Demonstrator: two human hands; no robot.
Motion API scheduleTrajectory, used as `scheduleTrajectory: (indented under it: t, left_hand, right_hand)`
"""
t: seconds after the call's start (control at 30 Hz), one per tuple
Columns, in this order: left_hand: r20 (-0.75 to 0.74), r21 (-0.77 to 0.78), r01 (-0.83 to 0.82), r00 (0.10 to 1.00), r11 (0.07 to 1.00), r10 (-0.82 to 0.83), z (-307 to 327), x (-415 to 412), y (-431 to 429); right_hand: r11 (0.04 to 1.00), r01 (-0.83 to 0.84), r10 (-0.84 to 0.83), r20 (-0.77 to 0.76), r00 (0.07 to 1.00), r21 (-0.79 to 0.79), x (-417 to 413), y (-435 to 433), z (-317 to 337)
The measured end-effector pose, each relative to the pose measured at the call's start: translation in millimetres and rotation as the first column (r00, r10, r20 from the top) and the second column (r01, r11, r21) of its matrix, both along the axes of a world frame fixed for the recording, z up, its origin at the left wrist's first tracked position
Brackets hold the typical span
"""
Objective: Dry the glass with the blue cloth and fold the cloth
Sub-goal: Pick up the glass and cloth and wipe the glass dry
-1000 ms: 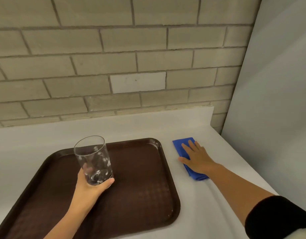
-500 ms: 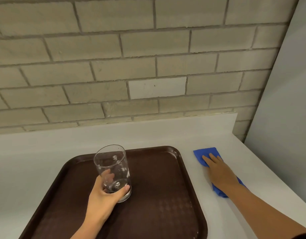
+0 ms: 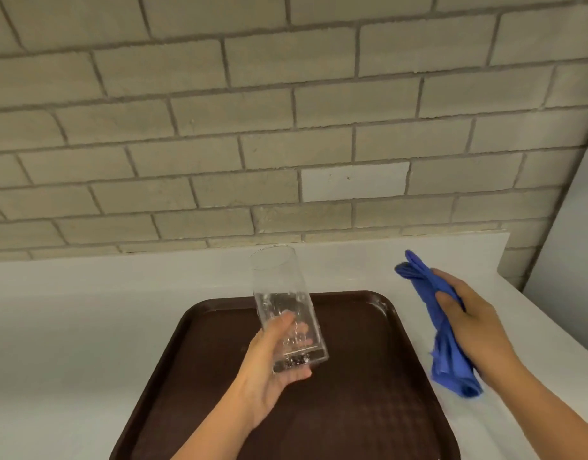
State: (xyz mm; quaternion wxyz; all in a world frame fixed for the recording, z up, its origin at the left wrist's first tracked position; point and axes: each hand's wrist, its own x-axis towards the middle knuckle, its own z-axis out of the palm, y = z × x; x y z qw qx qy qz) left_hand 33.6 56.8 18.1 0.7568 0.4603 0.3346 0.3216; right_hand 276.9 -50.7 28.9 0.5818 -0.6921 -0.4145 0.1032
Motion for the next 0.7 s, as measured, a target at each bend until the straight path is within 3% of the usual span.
scheduleTrajectory:
  t: [0.07,0.13,0.2,0.27,0.4,0.5,0.6,0.7]
  left_hand:
    - [0.055,-0.065,0.059,0.997,0.996,-0.055,6.8,3.9,-6.4]
    - [0.097,-0.076,0.135,0.987,0.988,-0.127,11.6,7.8,-14.2]
    - [0.131,-0.081,0.179,0.977,0.981,-0.168,9.4,10.4,-22.0]
    - [0.164,-0.103,0.160,0.976,0.982,-0.142,8.7,5.1,-26.6]
    - [0.246,0.016,0.238,0.940,0.971,-0.234,18.2,0.6,-27.1]
    - [0.290,0.004,0.267,0.922,0.964,-0.257,24.3,-0.1,-22.6]
    - [0.320,-0.039,0.316,0.903,0.948,-0.288,27.4,2.8,-22.7]
    - [0.370,-0.068,0.301,0.893,0.951,-0.256,24.2,4.2,-21.3]
  right_hand:
    - [0.982,-0.122,0.120,0.024,0.992,0.142,-43.2,-1.4,24.6]
    - [0.938,-0.290,0.262,0.158,0.952,0.189,-82.8,-4.9,35.2]
    - [0.875,-0.473,0.412,0.352,0.841,0.105,-115.3,-5.2,31.7]
    - [0.838,-0.545,0.463,0.510,0.725,0.014,-131.7,-3.0,25.2]
    - [0.830,-0.557,0.457,0.600,0.657,-0.022,-130.6,13.9,34.2]
    - [0.829,-0.559,0.475,0.508,0.719,0.016,-123.7,37.3,48.3]
    - [0.859,-0.498,0.459,0.246,0.853,0.123,-119.2,53.8,64.0]
    - [0.889,-0.388,0.403,-0.010,0.915,0.243,-124.7,53.8,64.8]
